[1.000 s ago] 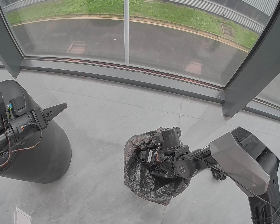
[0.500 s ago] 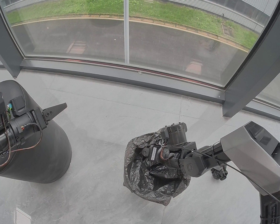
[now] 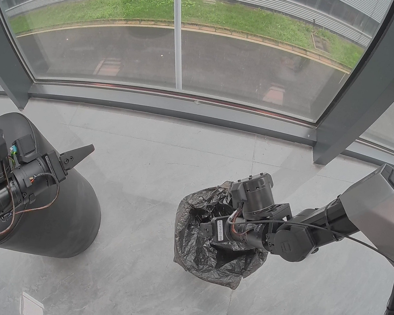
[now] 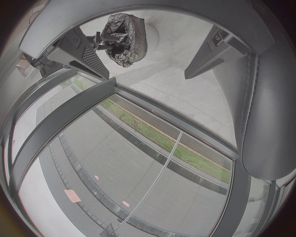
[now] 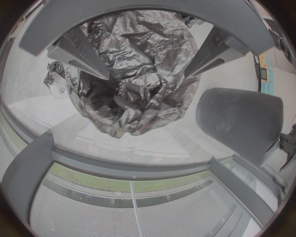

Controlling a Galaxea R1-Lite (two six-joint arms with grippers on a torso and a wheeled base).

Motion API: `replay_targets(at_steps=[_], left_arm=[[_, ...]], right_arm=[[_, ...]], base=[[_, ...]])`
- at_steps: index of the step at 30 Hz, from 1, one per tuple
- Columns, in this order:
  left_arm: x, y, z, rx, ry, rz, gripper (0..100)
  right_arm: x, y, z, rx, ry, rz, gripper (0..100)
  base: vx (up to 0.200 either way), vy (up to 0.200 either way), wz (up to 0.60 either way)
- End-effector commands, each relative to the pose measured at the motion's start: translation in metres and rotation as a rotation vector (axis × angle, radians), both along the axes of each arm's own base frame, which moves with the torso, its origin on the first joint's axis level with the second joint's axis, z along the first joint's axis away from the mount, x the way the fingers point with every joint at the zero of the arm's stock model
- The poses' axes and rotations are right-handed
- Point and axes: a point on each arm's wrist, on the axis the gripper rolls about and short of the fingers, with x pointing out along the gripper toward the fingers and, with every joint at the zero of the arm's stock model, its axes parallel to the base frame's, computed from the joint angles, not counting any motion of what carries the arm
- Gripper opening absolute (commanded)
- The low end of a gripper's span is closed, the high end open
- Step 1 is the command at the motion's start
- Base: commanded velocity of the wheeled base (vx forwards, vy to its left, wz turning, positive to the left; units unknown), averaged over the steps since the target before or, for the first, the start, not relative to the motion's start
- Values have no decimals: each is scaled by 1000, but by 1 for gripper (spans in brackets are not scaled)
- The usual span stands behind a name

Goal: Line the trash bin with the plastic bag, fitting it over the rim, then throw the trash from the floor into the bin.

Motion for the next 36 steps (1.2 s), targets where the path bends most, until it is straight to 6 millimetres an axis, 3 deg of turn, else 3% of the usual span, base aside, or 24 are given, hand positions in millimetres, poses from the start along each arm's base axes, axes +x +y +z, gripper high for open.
replay_targets(at_steps=[1,6,18,26,36], left_arm=[[0,0,0,-1,0,1,100],[0,0,0,0,2,1,100],[0,0,0,0,2,1,100],[1,0,-1,0,3,1,100],[2,0,-4,2,13,1,100]], right_arm=[[-18,8,3,-8,13,35,100],[-41,15,-20,-5,119,32,100],[-43,13,-51,-15,216,-38,100],[-25,19,-76,-25,236,-55,100],[5,23,-88,2,212,-90,100]], base=[[0,0,0],[0,0,0],[0,0,0],[0,0,0],[0,0,0]])
